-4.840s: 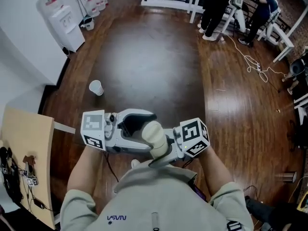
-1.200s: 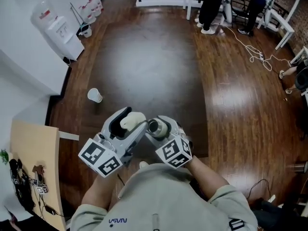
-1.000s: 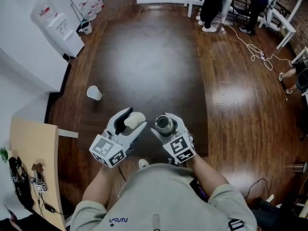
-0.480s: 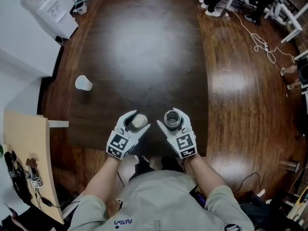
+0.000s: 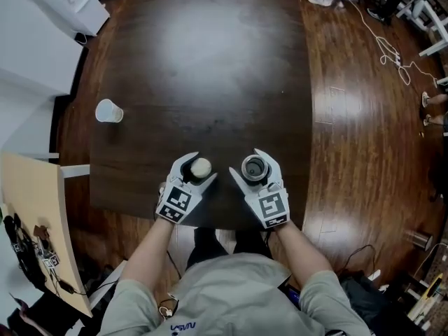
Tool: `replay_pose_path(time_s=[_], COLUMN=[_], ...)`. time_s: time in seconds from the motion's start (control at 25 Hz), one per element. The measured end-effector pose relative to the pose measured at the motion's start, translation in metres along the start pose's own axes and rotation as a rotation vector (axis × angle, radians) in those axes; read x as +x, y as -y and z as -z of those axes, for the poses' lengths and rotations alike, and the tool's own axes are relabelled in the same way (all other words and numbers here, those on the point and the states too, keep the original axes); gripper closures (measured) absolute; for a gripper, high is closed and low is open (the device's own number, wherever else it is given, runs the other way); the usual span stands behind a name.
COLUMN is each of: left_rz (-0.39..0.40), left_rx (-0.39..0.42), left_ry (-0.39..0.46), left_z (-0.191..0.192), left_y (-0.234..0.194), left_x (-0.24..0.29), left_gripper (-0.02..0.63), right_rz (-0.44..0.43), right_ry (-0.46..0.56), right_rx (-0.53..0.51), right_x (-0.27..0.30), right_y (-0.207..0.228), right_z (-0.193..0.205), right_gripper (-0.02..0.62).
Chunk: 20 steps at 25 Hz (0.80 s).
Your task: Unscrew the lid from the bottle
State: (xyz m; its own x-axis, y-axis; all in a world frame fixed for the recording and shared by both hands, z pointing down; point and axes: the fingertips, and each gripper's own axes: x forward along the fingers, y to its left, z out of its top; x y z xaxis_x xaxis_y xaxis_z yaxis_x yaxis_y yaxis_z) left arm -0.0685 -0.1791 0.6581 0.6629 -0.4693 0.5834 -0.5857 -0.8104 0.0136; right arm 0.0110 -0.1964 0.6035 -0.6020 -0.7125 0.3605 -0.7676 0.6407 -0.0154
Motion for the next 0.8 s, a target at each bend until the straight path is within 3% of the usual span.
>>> replay_pose_path(time_s=[0.4,0.52,0.64,0.72,0.8], left_rz=[0.021,0.029,0.025,-0.003,-0.052], left_rx=[-0.009,-0.014,-0.026,-0.069,-0.162], left_ry=[-0.101,-0.107,-0.092,-0.061,-0.016], left_z=[0.032,0.027,0.018,0.017,0.017], left_y=[0.007,0.006,0.002,-0.005,-0.009], left_x=[0.01,0.011,0.005,-0.013,-0.042], left_gripper=[0.321,0.302,0.293,0.291,0.291], right_rz=[-0.043,-0.068,-0.093,-0.106,-0.112], right_ry=[-0.036,-0.074,-0.116,-0.151,-0.178], right_rx=[-0.063,-0.051,-0.036,-0.013,0.032], right_x=[-0.011,-0.01,-0.006,-0.008,-0.02], right_y=[-0.011,-0.011,-0.014,-0.023,-0.033], right_z=[0.016,0.028,0.037,0.046,0.053], right_gripper=[0.293,0.291,0.248,0.227,0.225])
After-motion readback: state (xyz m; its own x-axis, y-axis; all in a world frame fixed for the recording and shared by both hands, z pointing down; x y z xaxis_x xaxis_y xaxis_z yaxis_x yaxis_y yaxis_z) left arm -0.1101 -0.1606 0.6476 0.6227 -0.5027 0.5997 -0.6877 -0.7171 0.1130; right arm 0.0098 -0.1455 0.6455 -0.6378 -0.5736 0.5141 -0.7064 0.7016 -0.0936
